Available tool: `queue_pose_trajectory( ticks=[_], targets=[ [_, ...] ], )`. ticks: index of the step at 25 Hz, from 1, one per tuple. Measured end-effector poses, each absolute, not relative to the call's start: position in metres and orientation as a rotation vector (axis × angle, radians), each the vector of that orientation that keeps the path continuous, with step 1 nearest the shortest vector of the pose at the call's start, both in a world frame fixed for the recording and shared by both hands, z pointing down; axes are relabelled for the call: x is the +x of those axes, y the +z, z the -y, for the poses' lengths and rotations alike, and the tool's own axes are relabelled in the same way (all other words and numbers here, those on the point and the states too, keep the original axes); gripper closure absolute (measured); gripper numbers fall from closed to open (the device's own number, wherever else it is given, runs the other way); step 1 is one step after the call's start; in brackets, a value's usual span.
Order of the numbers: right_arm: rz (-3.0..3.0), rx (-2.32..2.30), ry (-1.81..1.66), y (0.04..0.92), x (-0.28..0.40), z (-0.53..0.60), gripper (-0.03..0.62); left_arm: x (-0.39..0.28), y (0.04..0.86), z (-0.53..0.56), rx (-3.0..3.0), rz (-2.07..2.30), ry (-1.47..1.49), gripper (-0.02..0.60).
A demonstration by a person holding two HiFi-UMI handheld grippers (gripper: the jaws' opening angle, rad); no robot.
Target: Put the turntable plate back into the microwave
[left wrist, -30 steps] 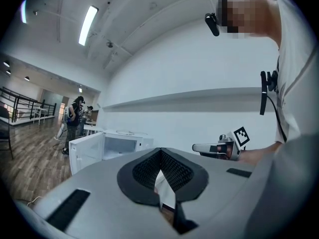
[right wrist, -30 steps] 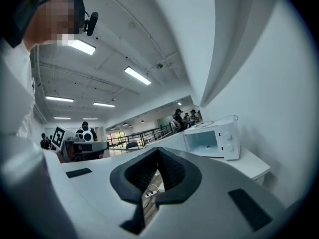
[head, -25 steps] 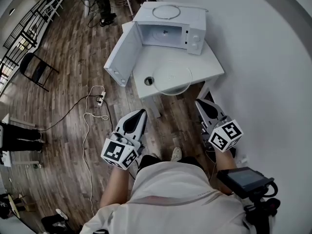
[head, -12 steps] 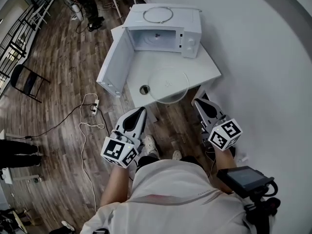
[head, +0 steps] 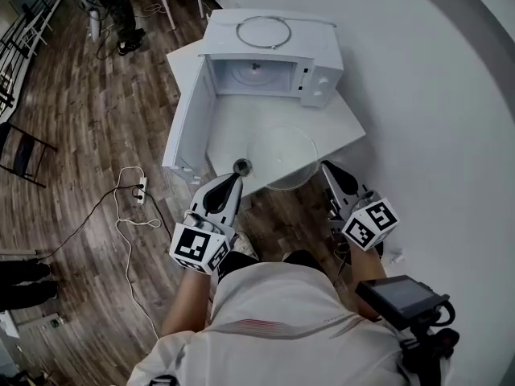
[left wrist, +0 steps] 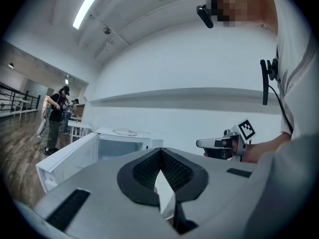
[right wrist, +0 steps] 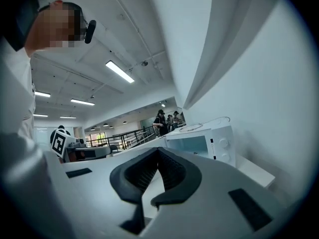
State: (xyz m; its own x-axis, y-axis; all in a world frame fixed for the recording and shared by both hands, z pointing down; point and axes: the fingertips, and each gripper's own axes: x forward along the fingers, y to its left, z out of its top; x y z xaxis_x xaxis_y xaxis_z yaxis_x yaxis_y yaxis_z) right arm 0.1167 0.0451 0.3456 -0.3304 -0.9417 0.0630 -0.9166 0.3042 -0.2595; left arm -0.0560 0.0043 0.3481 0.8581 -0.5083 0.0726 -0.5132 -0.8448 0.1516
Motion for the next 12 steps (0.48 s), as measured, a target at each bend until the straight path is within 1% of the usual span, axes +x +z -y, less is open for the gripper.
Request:
queue_pose_trajectory(
  ticks=[7,12],
  targets=[
    [-2.385,-1.834,-0.469,0.369,0.115,-0.019,0.591,-0.055,0.364,0.038,2.879,0.689,0.071,0.572],
    [-2.341,-1.811,-0.558,0.394,0.135,-0.009,0.591,-0.041,0.378,0.053,2.850,0.683,0.107,0.571]
  ],
)
